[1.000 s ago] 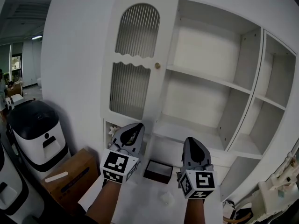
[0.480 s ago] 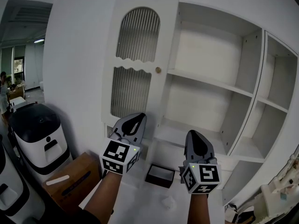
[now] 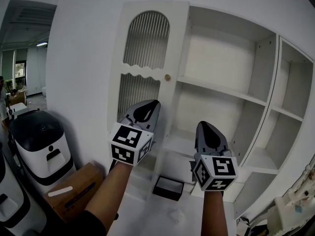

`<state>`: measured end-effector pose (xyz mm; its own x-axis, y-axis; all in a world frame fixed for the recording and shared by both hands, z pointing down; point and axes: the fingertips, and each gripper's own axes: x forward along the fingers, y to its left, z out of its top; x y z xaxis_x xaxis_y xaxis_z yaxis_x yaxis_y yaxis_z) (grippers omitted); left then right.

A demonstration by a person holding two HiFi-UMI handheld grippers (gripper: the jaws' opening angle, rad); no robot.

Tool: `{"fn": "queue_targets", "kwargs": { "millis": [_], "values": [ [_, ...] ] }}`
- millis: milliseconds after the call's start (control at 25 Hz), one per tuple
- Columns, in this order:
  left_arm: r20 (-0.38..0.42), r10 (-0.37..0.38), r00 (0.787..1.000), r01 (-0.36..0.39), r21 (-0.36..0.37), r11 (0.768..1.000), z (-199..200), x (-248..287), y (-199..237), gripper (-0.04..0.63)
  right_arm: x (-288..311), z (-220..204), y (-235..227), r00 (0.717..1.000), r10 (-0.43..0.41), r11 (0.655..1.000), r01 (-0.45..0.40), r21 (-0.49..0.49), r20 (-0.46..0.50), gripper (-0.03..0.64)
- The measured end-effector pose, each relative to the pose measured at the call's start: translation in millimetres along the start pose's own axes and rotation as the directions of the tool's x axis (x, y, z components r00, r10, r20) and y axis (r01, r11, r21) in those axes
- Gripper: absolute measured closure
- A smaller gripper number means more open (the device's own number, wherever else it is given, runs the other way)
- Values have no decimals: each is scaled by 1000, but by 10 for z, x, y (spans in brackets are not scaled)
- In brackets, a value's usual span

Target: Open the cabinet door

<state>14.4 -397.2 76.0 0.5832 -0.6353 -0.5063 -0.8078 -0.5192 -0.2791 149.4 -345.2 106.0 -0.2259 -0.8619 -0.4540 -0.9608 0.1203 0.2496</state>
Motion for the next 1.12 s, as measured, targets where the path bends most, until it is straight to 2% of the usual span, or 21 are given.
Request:
{"fn": "queue_targets", "kwargs": {
  "millis": [120,280,400,760,800,840,880,1120],
  "values": [
    [14,6,1000,-6,-8,1000,90,69,60,585,128,149,-47,1000,5,1000,-6,17,20,595],
    [14,12,1000,-13,22,1000,171,158,114,586,264,347,-70,999,9,1000,-9,-17,34,595],
    [12,7,1000,-7,19,1000,178,195,120,584,249,324,-43,999,17,1000,-17,-12,32,595],
    [-16,11,1000,-10,92,996,118,445,178,582,142,115,-162,1000,-4,999,4,-39,-2,595],
    [-18,6,1000,-5,86,996,118,500,185,537,134,108,-202,1000,-11,999,11,-45,-4,595],
    [-15,2,1000,-1,77,997,124,553,198,445,127,99,-241,1000,-18,999,18,-49,-7,595],
    [-8,2,1000,-1,70,998,138,600,221,416,122,84,-275,1000,-24,998,24,-52,-11,595],
    [-38,-10,999,14,105,994,139,897,300,416,102,-17,-401,999,-48,997,46,-57,-27,595]
  ]
}}
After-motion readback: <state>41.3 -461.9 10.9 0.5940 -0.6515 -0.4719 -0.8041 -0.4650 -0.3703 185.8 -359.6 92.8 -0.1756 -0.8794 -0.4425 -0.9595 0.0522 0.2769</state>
